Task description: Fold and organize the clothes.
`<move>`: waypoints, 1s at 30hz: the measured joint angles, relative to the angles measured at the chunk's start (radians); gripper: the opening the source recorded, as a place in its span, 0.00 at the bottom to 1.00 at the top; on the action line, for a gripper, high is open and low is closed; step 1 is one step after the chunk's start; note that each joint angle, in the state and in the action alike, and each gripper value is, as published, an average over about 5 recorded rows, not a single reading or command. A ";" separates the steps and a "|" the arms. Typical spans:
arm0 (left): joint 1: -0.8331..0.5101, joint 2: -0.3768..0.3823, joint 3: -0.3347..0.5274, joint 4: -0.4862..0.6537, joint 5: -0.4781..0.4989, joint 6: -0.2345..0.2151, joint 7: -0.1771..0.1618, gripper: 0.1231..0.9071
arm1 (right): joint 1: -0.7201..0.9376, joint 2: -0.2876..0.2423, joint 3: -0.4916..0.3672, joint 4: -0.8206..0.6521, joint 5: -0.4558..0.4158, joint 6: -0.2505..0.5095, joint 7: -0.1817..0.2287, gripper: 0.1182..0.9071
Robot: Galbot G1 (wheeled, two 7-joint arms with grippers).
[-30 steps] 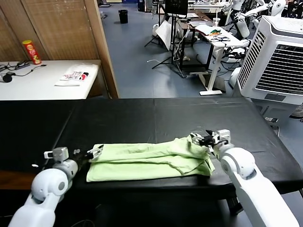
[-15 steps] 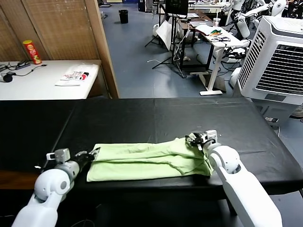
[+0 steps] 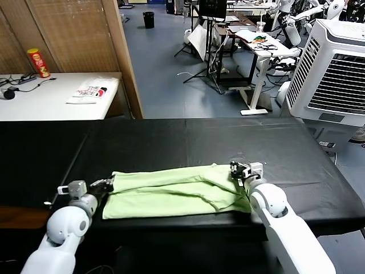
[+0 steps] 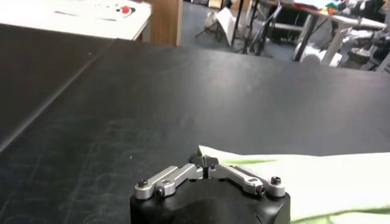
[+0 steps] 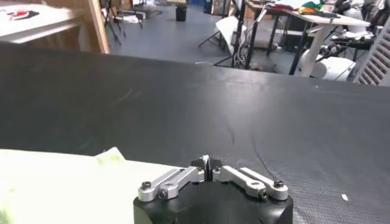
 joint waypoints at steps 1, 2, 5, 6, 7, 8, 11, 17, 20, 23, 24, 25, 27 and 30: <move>0.003 0.004 -0.003 -0.006 -0.001 0.000 0.000 0.15 | -0.008 -0.008 0.006 0.014 0.007 -0.003 0.000 0.58; 0.007 0.009 -0.006 -0.012 -0.003 0.001 0.000 0.23 | -0.016 -0.016 0.012 0.029 0.014 -0.004 0.000 0.64; 0.025 0.026 -0.019 -0.036 -0.009 0.002 0.000 0.44 | -0.044 -0.040 0.035 0.078 0.033 -0.006 0.000 0.79; 0.033 0.031 -0.025 -0.046 -0.012 0.003 -0.001 0.51 | -0.054 -0.046 0.043 0.095 0.037 -0.006 0.000 0.82; 0.042 0.035 -0.030 -0.056 -0.016 0.003 -0.002 0.57 | -0.065 -0.052 0.051 0.112 0.041 -0.007 0.000 0.84; 0.051 0.038 -0.037 -0.067 -0.021 0.003 -0.002 0.65 | -0.076 -0.056 0.059 0.129 0.045 -0.007 0.000 0.85; 0.084 0.036 -0.056 -0.105 -0.035 0.002 -0.004 0.81 | -0.111 -0.061 0.079 0.178 0.050 -0.007 0.001 0.86; 0.157 -0.008 -0.077 -0.162 -0.019 -0.015 -0.003 0.86 | -0.165 -0.065 0.099 0.258 0.057 -0.009 -0.002 0.86; 0.182 -0.041 -0.079 -0.163 -0.008 -0.029 -0.002 0.86 | -0.182 -0.069 0.102 0.283 0.057 -0.009 -0.006 0.86; 0.198 -0.073 -0.081 -0.156 0.008 -0.042 -0.002 0.86 | -0.193 -0.073 0.104 0.300 0.057 -0.008 -0.009 0.86; 0.201 -0.082 -0.081 -0.152 0.016 -0.046 -0.002 0.86 | -0.196 -0.074 0.105 0.304 0.057 -0.008 -0.011 0.86; 0.205 -0.091 -0.082 -0.148 0.025 -0.050 -0.003 0.86 | -0.198 -0.076 0.105 0.308 0.057 -0.007 -0.012 0.86; 0.211 -0.109 -0.082 -0.142 0.043 -0.056 -0.003 0.86 | -0.201 -0.079 0.106 0.312 0.057 -0.005 -0.014 0.86; 0.221 -0.132 -0.080 -0.139 0.064 -0.060 -0.004 0.86 | -0.202 -0.081 0.106 0.316 0.055 -0.003 -0.018 0.86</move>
